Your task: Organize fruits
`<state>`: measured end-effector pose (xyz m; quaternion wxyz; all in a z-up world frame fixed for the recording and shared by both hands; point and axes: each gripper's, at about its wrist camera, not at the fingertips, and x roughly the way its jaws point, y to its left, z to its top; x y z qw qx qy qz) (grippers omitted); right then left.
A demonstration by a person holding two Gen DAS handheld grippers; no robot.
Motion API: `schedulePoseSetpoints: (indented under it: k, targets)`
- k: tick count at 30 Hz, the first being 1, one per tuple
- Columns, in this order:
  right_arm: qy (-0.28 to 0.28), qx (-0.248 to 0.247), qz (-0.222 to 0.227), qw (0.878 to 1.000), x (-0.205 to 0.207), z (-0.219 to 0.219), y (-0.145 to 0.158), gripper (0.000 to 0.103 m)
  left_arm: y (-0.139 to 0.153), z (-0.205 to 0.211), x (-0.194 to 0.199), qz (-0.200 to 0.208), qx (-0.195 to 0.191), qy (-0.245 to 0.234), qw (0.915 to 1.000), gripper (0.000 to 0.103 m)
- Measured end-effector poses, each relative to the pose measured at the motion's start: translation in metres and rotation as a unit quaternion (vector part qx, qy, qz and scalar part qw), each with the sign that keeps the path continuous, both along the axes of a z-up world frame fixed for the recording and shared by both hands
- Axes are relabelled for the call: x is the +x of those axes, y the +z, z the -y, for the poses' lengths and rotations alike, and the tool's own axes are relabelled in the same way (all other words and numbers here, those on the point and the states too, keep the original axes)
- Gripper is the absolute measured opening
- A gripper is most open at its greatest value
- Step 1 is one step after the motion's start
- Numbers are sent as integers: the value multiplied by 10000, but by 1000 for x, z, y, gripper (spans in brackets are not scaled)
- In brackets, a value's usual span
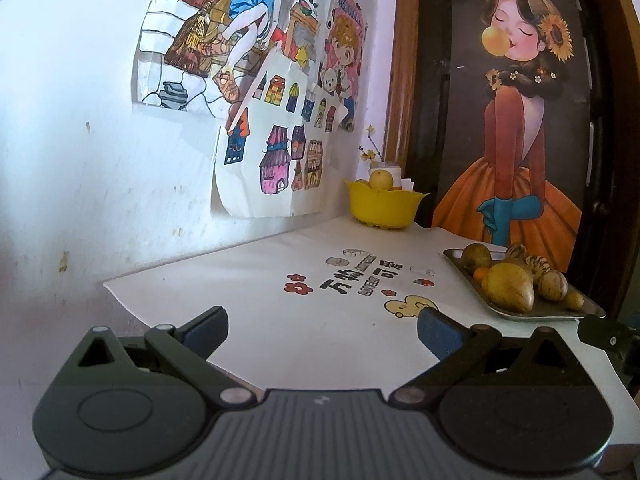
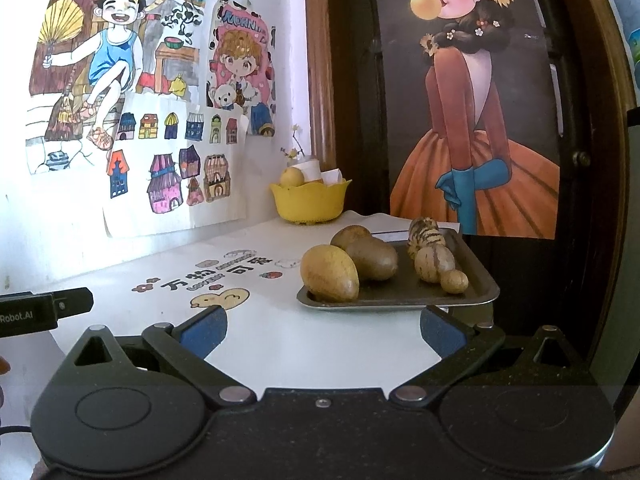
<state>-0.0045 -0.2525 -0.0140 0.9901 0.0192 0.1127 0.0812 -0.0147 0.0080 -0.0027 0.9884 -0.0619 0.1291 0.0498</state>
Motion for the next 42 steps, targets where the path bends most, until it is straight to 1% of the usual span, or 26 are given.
schedulePoseSetpoints:
  k: [42]
  targets:
    - [11,20,-79,10000,2,0,-3,102,-3,2,-2,-45,-8,33,10000,103]
